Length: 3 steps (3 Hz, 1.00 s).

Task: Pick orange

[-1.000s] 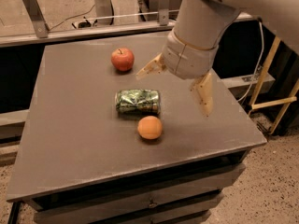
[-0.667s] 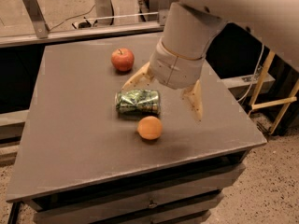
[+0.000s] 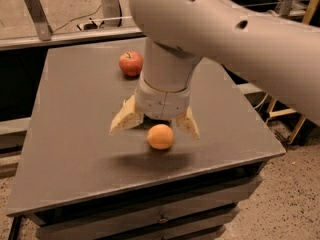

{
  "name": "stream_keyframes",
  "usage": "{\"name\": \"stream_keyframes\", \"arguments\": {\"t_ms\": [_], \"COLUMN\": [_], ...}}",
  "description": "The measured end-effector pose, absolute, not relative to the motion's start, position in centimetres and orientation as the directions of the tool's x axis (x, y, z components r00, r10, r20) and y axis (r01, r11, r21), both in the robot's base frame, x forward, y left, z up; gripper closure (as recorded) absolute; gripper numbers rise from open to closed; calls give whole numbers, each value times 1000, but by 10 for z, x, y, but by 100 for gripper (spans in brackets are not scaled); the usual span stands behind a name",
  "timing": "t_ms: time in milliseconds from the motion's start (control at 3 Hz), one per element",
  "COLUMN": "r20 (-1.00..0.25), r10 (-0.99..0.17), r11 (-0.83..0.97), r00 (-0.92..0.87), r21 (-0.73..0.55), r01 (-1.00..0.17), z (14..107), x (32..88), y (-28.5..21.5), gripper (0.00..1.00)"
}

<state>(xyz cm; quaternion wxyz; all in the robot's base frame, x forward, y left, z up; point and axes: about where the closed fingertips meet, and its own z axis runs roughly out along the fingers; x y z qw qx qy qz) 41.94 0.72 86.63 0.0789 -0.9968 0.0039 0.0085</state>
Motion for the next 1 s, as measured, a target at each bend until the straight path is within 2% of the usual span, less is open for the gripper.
{"name": "stream_keyframes", "arguments": {"t_ms": [333, 1000], "r20": [11, 44], "r10": [50, 61], "r11": [-992, -996], "r00": [999, 997], "r21": [-119, -62], "r01": [51, 64], "z": [850, 834], "x": [421, 442], "y": [13, 16], "gripper": [0, 0]}}
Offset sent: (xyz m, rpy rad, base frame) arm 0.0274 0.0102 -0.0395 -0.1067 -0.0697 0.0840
